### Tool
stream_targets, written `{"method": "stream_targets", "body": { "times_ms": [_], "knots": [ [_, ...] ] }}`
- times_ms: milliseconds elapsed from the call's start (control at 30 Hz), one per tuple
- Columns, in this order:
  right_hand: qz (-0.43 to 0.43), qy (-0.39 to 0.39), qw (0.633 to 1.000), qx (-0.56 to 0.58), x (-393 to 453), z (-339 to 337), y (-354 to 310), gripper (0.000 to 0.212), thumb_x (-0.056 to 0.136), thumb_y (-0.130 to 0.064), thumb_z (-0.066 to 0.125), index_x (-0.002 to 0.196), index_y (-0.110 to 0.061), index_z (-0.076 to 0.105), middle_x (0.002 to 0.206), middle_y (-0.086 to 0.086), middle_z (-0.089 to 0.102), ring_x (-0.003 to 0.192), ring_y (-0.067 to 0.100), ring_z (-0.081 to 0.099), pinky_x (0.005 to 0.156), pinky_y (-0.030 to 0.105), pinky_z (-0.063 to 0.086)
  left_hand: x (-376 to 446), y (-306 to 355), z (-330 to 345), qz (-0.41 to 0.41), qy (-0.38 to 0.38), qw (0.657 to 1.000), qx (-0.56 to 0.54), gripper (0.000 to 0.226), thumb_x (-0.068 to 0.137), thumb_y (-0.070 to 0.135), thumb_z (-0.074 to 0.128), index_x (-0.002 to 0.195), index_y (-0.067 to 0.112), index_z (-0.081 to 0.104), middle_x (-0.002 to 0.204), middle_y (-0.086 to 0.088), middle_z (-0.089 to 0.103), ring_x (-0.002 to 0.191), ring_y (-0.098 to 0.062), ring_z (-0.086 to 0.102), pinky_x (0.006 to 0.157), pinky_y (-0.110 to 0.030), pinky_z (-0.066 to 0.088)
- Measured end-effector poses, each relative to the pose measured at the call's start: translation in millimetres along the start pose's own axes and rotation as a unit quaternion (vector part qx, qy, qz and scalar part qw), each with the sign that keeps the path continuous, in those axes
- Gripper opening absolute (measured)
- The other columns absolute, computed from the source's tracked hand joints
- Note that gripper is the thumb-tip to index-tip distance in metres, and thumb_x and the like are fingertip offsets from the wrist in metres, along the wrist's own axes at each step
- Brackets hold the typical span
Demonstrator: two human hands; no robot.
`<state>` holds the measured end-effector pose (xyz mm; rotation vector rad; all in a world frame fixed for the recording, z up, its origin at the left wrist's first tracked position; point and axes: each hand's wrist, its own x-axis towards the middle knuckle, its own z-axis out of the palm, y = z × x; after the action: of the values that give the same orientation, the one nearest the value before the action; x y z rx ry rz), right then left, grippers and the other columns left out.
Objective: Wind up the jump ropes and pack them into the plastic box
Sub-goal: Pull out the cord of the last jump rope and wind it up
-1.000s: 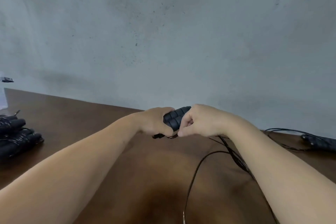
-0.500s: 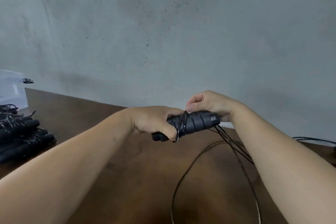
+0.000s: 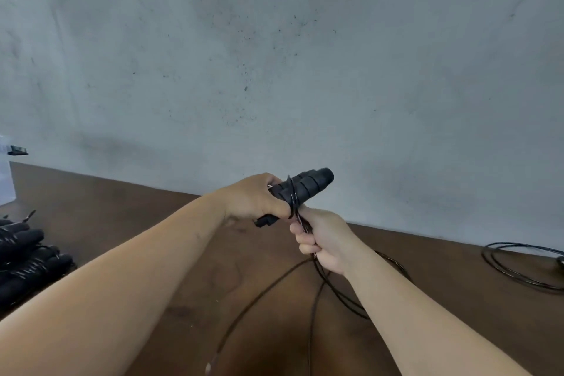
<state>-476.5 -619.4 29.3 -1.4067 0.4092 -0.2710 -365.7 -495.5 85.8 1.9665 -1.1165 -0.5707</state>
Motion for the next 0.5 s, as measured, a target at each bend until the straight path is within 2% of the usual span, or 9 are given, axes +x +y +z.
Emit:
{"method": "stream_targets", "body": {
  "times_ms": [100, 200, 267, 333, 400, 500],
  "knots": [
    [0.037, -0.01, 0.991, -0.127, -5.1, 6.7, -0.2, 0.031, 0.102, -0.026, 0.043, 0.107, -0.003, 0.063, 0.058, -0.002, 0.044, 0.045, 0.009, 0.021, 0.042, 0.022, 0.018, 8.9, -8.0, -2.1, 0.001, 0.061, 0.997, 0.04, 0.058, 0.068, 0.02, 0.075, 0.12, 0.021, 0.05, 0.087, 0.001, 0.064, 0.067, -0.013, 0.059, 0.057, -0.025, 0.047],
    [0.043, -0.026, 0.975, -0.215, -11.0, 10.9, 0.7, 0.033, 0.102, -0.026, 0.039, 0.109, -0.005, 0.063, 0.058, -0.003, 0.043, 0.044, 0.01, 0.024, 0.044, 0.022, 0.022, 20.0, -13.6, -4.6, 0.006, 0.133, 0.991, -0.014, 0.053, 0.073, 0.016, 0.072, 0.12, 0.018, 0.047, 0.084, 0.002, 0.063, 0.065, -0.013, 0.059, 0.057, -0.025, 0.045],
    [0.03, -0.022, 0.95, -0.311, -15.7, 16.0, -3.0, 0.03, 0.1, -0.026, 0.039, 0.106, -0.008, 0.063, 0.061, -0.004, 0.046, 0.045, 0.01, 0.031, 0.046, 0.022, 0.027, 23.8, -16.6, -6.5, 0.016, 0.157, 0.986, 0.045, 0.052, 0.073, 0.018, 0.071, 0.118, 0.019, 0.045, 0.083, 0.006, 0.06, 0.067, -0.012, 0.058, 0.058, -0.025, 0.044],
    [0.0, -0.01, 0.887, -0.462, -18.0, 19.3, -11.4, 0.026, 0.1, -0.027, 0.041, 0.096, -0.009, 0.06, 0.069, -0.002, 0.051, 0.054, 0.012, 0.041, 0.052, 0.024, 0.033, 23.8, -19.7, -6.7, 0.025, 0.156, 0.97, 0.184, 0.052, 0.073, 0.023, 0.069, 0.117, 0.02, 0.042, 0.083, 0.008, 0.058, 0.075, -0.016, 0.058, 0.063, -0.03, 0.046],
    [-0.053, 0.012, 0.799, -0.599, -17.7, 17.0, -23.5, 0.026, 0.101, -0.028, 0.044, 0.087, -0.009, 0.058, 0.077, 0.001, 0.055, 0.063, 0.016, 0.049, 0.056, 0.028, 0.037, 22.2, -22.1, -4.4, 0.028, 0.13, 0.939, 0.317, 0.052, 0.072, 0.027, 0.068, 0.115, 0.022, 0.04, 0.083, 0.005, 0.057, 0.076, -0.02, 0.058, 0.063, -0.032, 0.048],
    [-0.128, 0.035, 0.7, -0.702, -18.3, 10.2, -45.1, 0.023, 0.095, -0.031, 0.056, 0.094, -0.014, 0.071, 0.085, 0.004, 0.064, 0.074, 0.022, 0.059, 0.061, 0.031, 0.046, 17.9, -20.4, 1.3, 0.05, 0.064, 0.908, 0.412, 0.054, 0.069, 0.027, 0.07, 0.113, 0.024, 0.04, 0.077, 0.009, 0.052, 0.071, -0.02, 0.054, 0.057, -0.029, 0.039]
  ]
}}
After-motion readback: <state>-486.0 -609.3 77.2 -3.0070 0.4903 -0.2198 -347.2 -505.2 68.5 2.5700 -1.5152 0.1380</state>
